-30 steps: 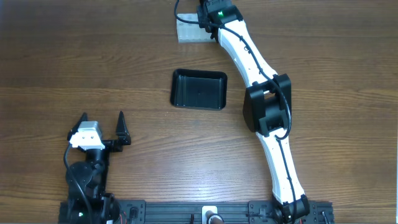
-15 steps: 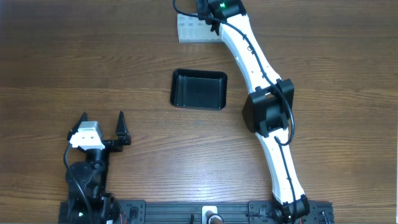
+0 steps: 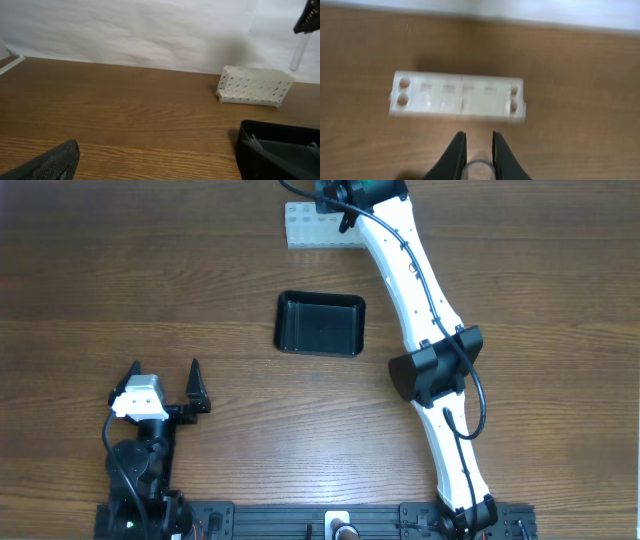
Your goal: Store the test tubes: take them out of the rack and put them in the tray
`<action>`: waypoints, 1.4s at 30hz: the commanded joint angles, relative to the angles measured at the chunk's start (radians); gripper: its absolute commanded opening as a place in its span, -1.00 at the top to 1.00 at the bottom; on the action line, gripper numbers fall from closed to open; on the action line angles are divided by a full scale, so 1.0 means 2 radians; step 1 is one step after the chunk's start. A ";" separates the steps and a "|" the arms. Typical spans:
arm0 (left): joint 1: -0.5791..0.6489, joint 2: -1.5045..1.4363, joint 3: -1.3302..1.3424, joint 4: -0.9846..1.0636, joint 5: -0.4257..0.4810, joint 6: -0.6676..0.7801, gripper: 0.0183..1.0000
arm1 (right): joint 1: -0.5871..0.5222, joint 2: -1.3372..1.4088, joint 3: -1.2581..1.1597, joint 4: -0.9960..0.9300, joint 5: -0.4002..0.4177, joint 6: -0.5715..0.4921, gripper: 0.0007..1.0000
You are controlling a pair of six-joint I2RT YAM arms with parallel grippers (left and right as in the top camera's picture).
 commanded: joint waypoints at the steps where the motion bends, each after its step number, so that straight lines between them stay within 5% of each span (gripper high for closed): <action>1: -0.002 -0.004 -0.002 -0.001 0.005 0.007 -1.00 | 0.008 -0.028 0.023 -0.060 -0.045 0.074 0.80; 10: -0.002 -0.004 -0.002 -0.001 0.005 0.007 -1.00 | 0.014 -0.028 0.006 -0.180 -0.081 0.157 0.97; 31: -0.002 -0.004 -0.002 -0.001 0.005 0.007 -1.00 | 0.043 -0.028 -0.170 -0.179 -0.161 0.178 0.88; 42: -0.002 -0.004 -0.002 -0.001 0.005 0.007 -1.00 | 0.040 -0.028 -0.183 -0.164 -0.157 0.178 0.91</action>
